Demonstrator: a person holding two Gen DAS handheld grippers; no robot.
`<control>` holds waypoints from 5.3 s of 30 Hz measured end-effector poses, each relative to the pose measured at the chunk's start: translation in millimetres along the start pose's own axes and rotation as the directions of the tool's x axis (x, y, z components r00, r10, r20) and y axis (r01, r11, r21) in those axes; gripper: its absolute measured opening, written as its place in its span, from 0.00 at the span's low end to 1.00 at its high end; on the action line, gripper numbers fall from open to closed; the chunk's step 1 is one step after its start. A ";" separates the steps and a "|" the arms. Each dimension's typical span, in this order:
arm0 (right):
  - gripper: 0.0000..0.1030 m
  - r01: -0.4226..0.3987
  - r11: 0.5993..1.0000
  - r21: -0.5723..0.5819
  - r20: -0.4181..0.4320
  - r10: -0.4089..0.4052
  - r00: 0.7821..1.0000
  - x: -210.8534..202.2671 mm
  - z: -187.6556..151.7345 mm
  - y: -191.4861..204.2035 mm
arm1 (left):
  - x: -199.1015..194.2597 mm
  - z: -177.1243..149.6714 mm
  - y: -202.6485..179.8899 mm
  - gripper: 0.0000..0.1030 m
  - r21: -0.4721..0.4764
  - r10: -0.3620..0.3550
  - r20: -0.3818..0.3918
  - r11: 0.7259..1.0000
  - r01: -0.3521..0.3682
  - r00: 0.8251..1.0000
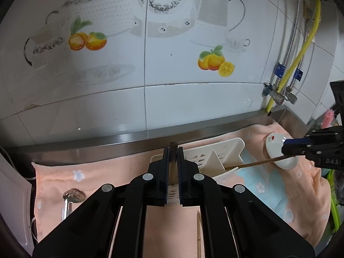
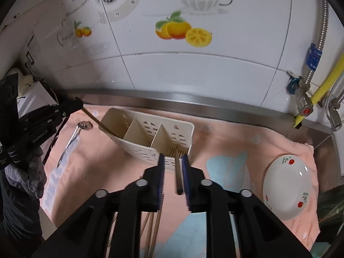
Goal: Organize utensils
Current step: 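Lower the chopsticks into the holder and open both tools, then move both tools back down to the remaining chopsticks on the towel, then close the left tool on another chopstick while the right tool grasps one too, then lift the left tool's chopstick over the holder while the right tool carries its chopstick there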
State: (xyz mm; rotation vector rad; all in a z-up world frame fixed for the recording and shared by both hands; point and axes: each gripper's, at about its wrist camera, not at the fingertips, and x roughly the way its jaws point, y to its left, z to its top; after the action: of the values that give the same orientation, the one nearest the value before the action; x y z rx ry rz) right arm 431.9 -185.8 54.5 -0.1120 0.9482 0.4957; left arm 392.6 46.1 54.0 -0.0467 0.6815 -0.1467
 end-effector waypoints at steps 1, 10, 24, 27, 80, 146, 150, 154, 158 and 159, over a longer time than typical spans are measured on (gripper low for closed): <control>0.23 0.003 1.000 0.001 0.008 -0.003 1.000 -2.3 -0.2 -0.6 | -1.2 -0.1 0.0 0.07 0.000 -0.001 0.003 1.000 0.001 1.000; 0.38 0.056 0.998 0.010 0.146 -0.057 0.988 -43.9 -19.5 -3.6 | -27.5 -5.0 -4.8 0.26 0.002 0.009 0.044 1.000 -0.009 0.999; 0.58 0.120 0.992 -0.043 0.259 -0.105 0.960 -62.0 -135.1 33.7 | -82.8 -78.1 -0.1 0.40 -0.045 0.022 0.055 0.999 -0.019 0.998; 0.58 0.123 0.991 -0.059 0.246 -0.105 0.964 -50.4 -168.3 43.3 | -88.9 -103.3 -2.1 0.40 -0.037 0.030 0.043 0.999 -0.028 0.999; 0.15 0.123 0.992 -0.006 0.061 -0.122 0.991 59.3 -309.0 62.2 | -12.9 -275.5 -75.5 0.19 -0.113 -0.149 -0.263 0.986 0.123 0.953; 0.06 0.118 0.993 -0.027 0.369 -0.100 0.924 -18.6 -238.1 76.1 | -82.8 -188.4 -51.8 0.05 -0.047 -0.072 0.011 0.996 0.072 0.997; 0.07 0.098 0.995 -0.033 0.394 -0.078 0.916 -25.7 -208.8 72.2 | -81.2 -172.8 -52.0 0.05 -0.021 -0.065 0.021 0.998 0.066 0.998; 0.06 0.074 0.997 -0.030 0.410 -0.055 0.910 -29.1 -182.6 67.8 | -75.9 -155.6 -49.1 0.05 -0.018 -0.076 0.020 0.997 0.077 0.997; 0.06 0.063 0.997 -0.035 0.407 -0.043 0.912 -29.6 -159.5 66.4 | -69.2 -139.7 -46.0 0.05 -0.012 -0.080 0.009 0.997 0.080 0.997; 0.06 0.061 0.997 -0.036 0.407 -0.042 0.912 -30.5 -153.6 65.7 | -68.9 -136.4 -44.7 0.05 -0.012 -0.082 0.008 0.997 0.082 0.997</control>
State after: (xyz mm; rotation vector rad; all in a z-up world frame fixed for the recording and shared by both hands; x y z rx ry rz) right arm 272.2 -185.5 -3.2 -0.0724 0.5226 0.4696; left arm 248.3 12.9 -4.8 -0.0873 0.6736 -0.2207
